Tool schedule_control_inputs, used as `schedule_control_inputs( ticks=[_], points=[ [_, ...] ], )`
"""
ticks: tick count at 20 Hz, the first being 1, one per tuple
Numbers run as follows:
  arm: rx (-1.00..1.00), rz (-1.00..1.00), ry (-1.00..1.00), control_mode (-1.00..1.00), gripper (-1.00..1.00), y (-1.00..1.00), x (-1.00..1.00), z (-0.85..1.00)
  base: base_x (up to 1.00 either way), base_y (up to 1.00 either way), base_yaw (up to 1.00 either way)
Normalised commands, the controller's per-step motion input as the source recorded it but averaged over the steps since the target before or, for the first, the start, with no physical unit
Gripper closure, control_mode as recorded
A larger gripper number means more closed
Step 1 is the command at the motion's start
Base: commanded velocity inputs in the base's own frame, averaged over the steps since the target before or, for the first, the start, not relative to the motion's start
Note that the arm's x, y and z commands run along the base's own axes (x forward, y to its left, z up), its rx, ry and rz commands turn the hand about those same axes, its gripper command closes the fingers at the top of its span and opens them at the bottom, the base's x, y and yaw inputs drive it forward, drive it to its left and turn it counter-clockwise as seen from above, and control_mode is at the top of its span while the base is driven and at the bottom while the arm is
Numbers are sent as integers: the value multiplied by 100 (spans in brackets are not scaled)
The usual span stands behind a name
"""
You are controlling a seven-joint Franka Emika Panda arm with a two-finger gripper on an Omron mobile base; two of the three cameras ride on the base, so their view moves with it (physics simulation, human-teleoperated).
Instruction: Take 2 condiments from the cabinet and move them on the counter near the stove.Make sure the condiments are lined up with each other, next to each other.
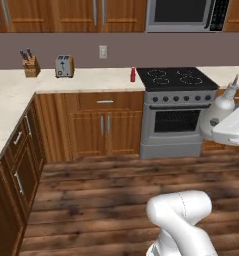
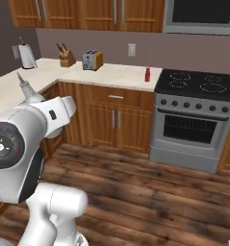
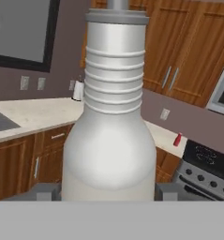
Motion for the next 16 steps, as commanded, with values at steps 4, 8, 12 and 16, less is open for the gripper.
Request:
schedule_control_inputs(
  ticks=[4,8,12,16],
  points=[
    [0,0,0,100,100,0,0,0,67,38,-11],
    [0,0,0,100,100,0,0,0,67,31,-11],
    [0,0,0,100,100,0,0,0,69,19,-10],
    [0,0,0,100,100,0,0,0,70,16,-11]
  ],
)
